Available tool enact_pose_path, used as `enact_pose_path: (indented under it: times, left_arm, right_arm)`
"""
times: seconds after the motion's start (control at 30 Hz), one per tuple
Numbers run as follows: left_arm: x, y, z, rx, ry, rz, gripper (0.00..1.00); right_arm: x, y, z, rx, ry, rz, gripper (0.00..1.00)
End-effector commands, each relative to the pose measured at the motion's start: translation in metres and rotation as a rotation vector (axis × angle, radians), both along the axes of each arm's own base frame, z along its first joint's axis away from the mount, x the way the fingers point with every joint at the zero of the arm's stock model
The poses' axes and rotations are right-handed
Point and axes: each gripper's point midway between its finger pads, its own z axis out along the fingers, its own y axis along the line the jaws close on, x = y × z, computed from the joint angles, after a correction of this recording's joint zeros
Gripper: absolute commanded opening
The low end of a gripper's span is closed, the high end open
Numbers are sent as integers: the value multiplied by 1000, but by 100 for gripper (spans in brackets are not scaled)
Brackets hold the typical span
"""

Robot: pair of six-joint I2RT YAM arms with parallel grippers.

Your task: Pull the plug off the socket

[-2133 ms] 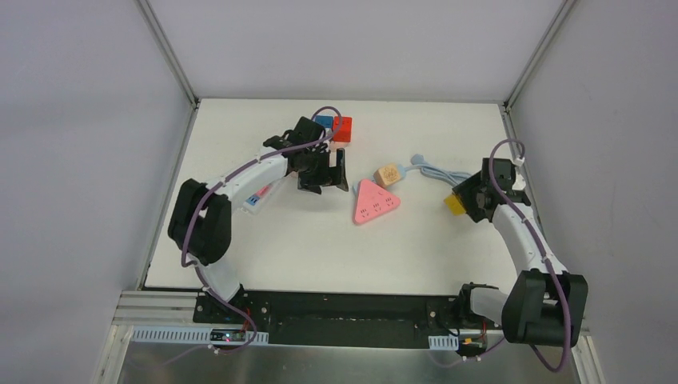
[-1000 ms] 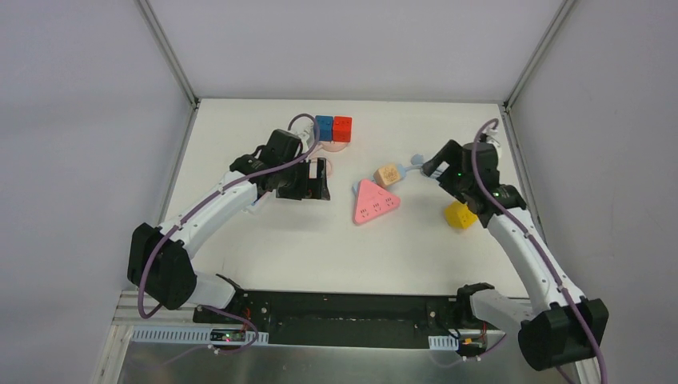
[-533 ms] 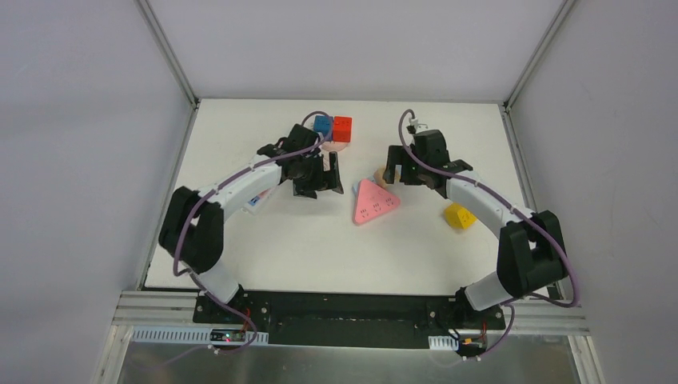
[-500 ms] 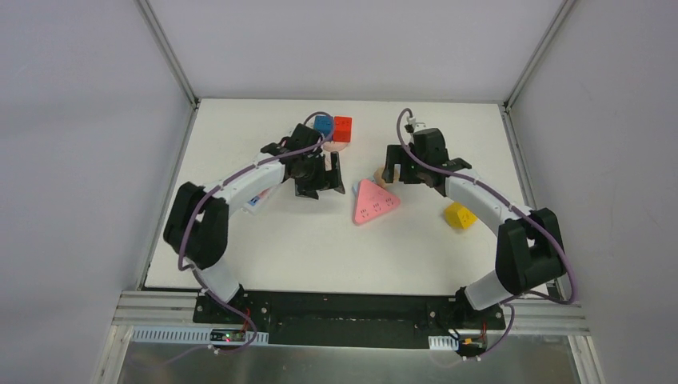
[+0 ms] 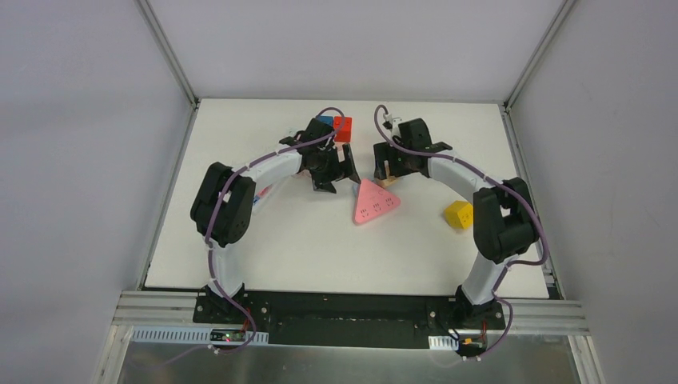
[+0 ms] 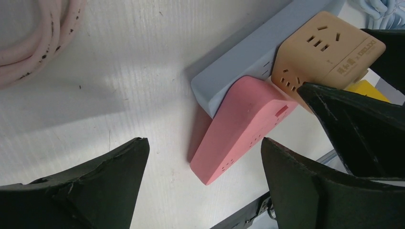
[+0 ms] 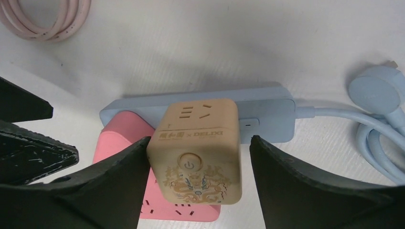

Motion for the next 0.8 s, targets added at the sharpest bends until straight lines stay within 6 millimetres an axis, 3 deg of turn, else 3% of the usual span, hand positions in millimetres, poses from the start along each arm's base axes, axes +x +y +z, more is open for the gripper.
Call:
enact_pose_path:
  times: [0.0,0.13,0.3,0.4,0.6,0.77]
  left_arm:
    - [11,-11,18,-55,-35,-18,91]
    - [14,-12,14,-49,-18,-18,91]
    - [15,-7,5,-23,-17,2,91]
    - [14,-5,0,-8,-11,7,90]
    - [7,15,-20,96,26,48,86]
    - [1,38,-36,206,38,82,78]
  right_arm:
    - [6,3,8,-36,-38,42,73]
    - [6,9,7,-25,-22,28,48]
    - [5,34,8,-42,-34,-16,39]
    - [1,52,9,-21,-18,-44,39]
    - [1,64,14,-8,38,-153,43]
    - [-1,55,7,-40,46,-188,62]
